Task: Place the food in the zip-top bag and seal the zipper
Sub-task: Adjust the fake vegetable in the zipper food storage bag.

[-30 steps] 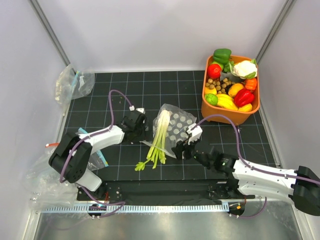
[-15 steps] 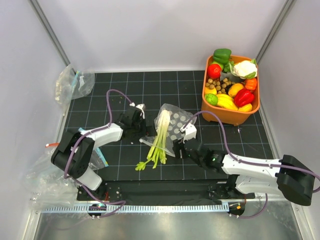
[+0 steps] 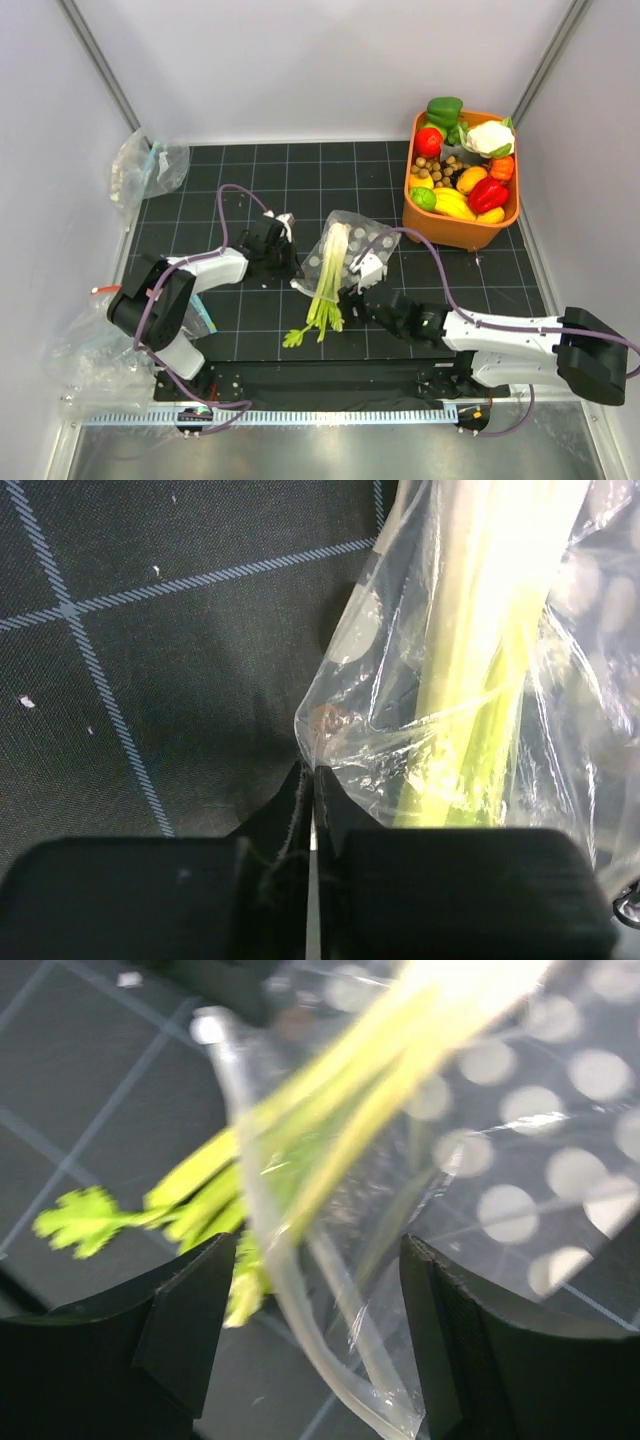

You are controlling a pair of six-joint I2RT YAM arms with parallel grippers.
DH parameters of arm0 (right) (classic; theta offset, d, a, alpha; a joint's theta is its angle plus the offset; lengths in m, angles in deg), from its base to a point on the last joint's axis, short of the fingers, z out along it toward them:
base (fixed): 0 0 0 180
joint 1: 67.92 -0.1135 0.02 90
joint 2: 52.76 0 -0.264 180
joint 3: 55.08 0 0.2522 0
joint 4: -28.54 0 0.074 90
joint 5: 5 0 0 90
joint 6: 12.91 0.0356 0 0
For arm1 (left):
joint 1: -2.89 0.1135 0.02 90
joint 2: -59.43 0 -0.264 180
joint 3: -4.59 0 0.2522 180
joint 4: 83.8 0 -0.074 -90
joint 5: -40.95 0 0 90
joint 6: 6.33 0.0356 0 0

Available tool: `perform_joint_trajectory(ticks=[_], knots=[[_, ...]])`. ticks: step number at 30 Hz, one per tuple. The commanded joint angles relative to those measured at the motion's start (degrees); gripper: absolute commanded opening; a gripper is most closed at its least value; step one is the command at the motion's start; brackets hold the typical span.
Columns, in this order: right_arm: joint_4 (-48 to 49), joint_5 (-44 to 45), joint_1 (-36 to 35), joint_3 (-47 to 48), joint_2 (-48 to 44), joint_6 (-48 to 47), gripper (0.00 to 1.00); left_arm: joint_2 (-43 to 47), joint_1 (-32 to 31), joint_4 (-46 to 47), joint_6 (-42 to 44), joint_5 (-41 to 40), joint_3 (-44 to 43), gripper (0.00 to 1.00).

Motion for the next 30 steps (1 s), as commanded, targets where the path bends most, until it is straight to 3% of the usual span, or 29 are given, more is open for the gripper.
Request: perform_joint_trajectory(ticks=[1,6,7,11,16,25,30], knots=[[2.8,5.9,-8.1,4.7,0.5,-4.7,0.74,2.6,0.1,1.3,-0.3,0.8,0.2,0.01],[-1.4,20.0,-15.8,13.4,12.8,-0.4,0.87,4.0,0.1,1.1,-0.5,0.4,0.7,0.00],[-3.0,25.9,-16.9,15.3,14.6,0.8,0.88,4.4,0.1,1.2,-0.8,0.3,0.8,0.00],[-8.2,35.8,-24.2,23.1,21.5,4.3,0.89,7.5,0.1,1.7,-1.8,0.3,2.1,0.00],[-13.8,36.8,-25.0,28.5,29.0,12.2,0.86,9.9,0.1,2.8,-2.9,0.3,3.7,0.00],[-22.4,44.4,-24.8,35.7,40.9,14.7,0.75,10.2,0.1,3.1,-3.4,1.4,4.2,0.00],[-23.5,41.3,-22.5,36.0,43.1,14.8,0.74,10.2,0.1,3.0,-3.3,1.1,4.3,0.00]])
